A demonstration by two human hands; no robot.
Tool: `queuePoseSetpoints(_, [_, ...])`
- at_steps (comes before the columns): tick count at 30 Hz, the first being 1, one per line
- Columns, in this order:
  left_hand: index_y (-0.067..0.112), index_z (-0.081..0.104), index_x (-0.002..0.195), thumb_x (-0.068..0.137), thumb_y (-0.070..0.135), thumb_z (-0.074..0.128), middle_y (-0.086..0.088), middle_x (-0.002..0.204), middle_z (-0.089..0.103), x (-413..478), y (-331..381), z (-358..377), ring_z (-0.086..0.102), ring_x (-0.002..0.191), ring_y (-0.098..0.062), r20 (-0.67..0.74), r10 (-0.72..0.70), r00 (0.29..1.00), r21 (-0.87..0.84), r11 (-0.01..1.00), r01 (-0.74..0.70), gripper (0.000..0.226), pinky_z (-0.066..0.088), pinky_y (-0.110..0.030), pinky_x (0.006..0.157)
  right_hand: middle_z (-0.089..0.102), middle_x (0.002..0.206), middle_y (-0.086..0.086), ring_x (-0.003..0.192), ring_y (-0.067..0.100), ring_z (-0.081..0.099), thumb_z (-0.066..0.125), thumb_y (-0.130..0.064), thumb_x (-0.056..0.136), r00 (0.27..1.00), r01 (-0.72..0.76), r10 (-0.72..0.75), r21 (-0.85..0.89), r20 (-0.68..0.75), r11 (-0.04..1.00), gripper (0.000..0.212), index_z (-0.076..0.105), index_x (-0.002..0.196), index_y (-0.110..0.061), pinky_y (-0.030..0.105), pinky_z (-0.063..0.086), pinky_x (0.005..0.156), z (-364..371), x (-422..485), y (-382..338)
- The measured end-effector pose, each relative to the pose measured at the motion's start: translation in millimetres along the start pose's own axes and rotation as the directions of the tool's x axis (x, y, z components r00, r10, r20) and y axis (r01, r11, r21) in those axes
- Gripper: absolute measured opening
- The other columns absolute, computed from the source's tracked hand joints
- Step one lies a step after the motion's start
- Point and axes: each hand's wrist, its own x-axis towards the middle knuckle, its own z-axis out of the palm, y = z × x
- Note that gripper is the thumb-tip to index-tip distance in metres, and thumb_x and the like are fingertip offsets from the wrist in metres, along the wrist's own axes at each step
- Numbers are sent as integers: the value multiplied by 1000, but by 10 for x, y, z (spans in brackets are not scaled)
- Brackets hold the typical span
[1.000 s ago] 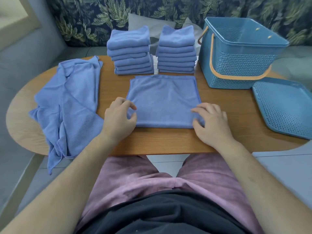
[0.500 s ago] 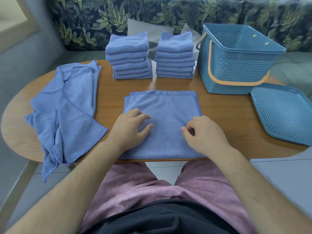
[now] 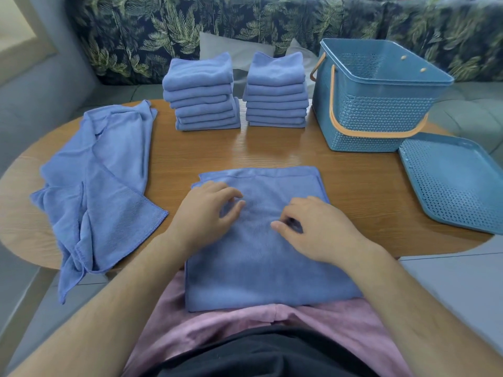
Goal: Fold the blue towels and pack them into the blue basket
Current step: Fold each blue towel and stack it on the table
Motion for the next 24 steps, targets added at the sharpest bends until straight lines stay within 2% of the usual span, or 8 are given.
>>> queuePoseSetpoints(3, [25, 69, 116, 95, 48, 48, 11, 117, 62, 73, -73, 93, 57, 109, -19, 3, -72, 997, 91, 993, 72, 38, 46, -39, 88, 63, 105, -6, 104, 22, 55, 55, -38, 100, 994, 16, -6, 94, -108, 995, 22, 67, 111, -24, 39, 47, 87, 72, 142, 48])
queuePoseSetpoints(7, [25, 59, 137, 91, 58, 41, 8, 145, 52, 57, -140, 143, 45, 134, -14, 95, -223, 970, 81, 973, 216, 60, 34, -39, 107, 50, 150, -2, 139, 23, 42, 49, -29, 103, 991, -2, 17, 111, -130, 994, 41, 54, 144, -20, 43, 35, 112, 215, 529, 163])
queuePoseSetpoints(9, [29, 55, 141, 91, 62, 41, 8, 151, 46, 57, -161, 139, 39, 141, -14, 124, -243, 962, 81, 969, 234, 61, 29, -40, 113, 43, 157, -2, 146, 21, 35, 45, -28, 105, 995, -17, 23, 57, -101, 998, 45, 47, 150, -19, 42, 28, 115, 285, 716, 254])
queuePoseSetpoints(13, [32, 47, 145, 93, 65, 40, 9, 150, 48, 81, -241, 81, 40, 141, -17, 139, -278, 950, 69, 960, 271, 62, 28, -41, 114, 57, 140, -2, 132, 21, 49, 43, -29, 103, 968, -87, 112, 120, -226, 989, 38, 61, 134, -17, 38, 31, 111, 410, 871, 439])
queuePoseSetpoints(15, [30, 44, 148, 99, 58, 40, 10, 149, 50, 115, -310, 51, 43, 138, -16, 141, -324, 935, 23, 946, 324, 56, 27, -41, 116, 62, 124, -4, 118, 21, 53, 38, -32, 101, 933, -112, 148, 127, -328, 986, 38, 67, 122, -18, 38, 34, 105, 451, 862, 466])
queuePoseSetpoints(17, [28, 45, 146, 104, 52, 35, 11, 150, 49, 202, -388, 31, 42, 140, -14, 176, -356, 918, 17, 933, 358, 50, 22, -44, 120, 61, 118, -5, 114, 21, 52, 38, -32, 99, 926, -127, 150, 89, -348, 988, 37, 67, 120, -22, 38, 31, 105, 463, 863, 475])
queuePoseSetpoints(20, [27, 58, 130, 106, 42, 33, 12, 144, 54, 355, -513, 13, 46, 135, -11, 207, -331, 920, 54, 943, 327, 37, 24, -42, 117, 58, 116, -2, 115, 24, 48, 49, -31, 94, 938, -171, 172, 28, -300, 985, 30, 65, 118, -23, 39, 27, 105, 398, 918, 565])
queuePoseSetpoints(24, [26, 61, 109, 98, 34, 53, 13, 120, 63, 349, -669, 54, 58, 115, -13, 77, -250, 965, -21, 968, 252, 16, 41, -38, 100, 54, 105, -3, 107, 24, 46, 52, -40, 84, 930, -201, 207, 52, -303, 978, 24, 62, 100, -25, 39, 30, 92, 314, 918, 852])
